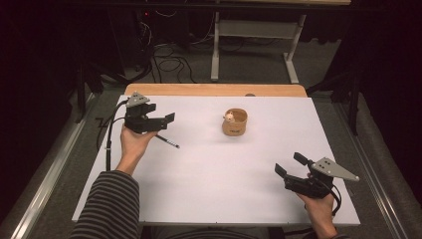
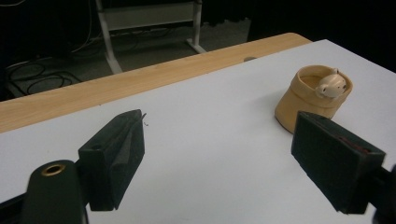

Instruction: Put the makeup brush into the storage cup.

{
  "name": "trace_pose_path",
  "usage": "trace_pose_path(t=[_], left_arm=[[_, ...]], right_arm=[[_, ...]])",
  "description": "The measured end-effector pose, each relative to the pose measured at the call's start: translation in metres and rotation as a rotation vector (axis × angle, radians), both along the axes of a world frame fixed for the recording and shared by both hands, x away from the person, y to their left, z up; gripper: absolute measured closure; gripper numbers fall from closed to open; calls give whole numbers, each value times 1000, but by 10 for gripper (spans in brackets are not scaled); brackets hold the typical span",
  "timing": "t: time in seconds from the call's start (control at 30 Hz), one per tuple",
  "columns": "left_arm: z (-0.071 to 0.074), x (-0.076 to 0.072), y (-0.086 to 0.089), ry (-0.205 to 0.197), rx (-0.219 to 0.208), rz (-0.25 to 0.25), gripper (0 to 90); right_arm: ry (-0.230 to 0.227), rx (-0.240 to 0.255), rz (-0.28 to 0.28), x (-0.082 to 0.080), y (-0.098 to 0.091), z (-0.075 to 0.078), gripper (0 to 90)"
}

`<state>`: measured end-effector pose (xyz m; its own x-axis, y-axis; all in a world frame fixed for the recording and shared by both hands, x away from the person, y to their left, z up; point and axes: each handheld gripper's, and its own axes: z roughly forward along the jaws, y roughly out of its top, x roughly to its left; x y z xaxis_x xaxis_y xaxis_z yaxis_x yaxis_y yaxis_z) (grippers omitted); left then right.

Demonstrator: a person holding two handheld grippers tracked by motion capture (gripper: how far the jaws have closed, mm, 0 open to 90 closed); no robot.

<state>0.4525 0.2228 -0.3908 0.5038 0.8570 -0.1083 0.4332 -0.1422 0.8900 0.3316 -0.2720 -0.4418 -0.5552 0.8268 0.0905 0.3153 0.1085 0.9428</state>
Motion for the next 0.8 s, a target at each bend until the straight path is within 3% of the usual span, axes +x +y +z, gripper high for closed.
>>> trace_pose_path(t=[0.37, 0.8], left_arm=[[-1, 0, 5, 26, 66, -11, 201], [2, 4, 3, 94, 135, -19, 240]], right_arm=[[3, 0, 1, 0, 0, 0, 188], [2, 0, -2, 0, 0, 0, 188]])
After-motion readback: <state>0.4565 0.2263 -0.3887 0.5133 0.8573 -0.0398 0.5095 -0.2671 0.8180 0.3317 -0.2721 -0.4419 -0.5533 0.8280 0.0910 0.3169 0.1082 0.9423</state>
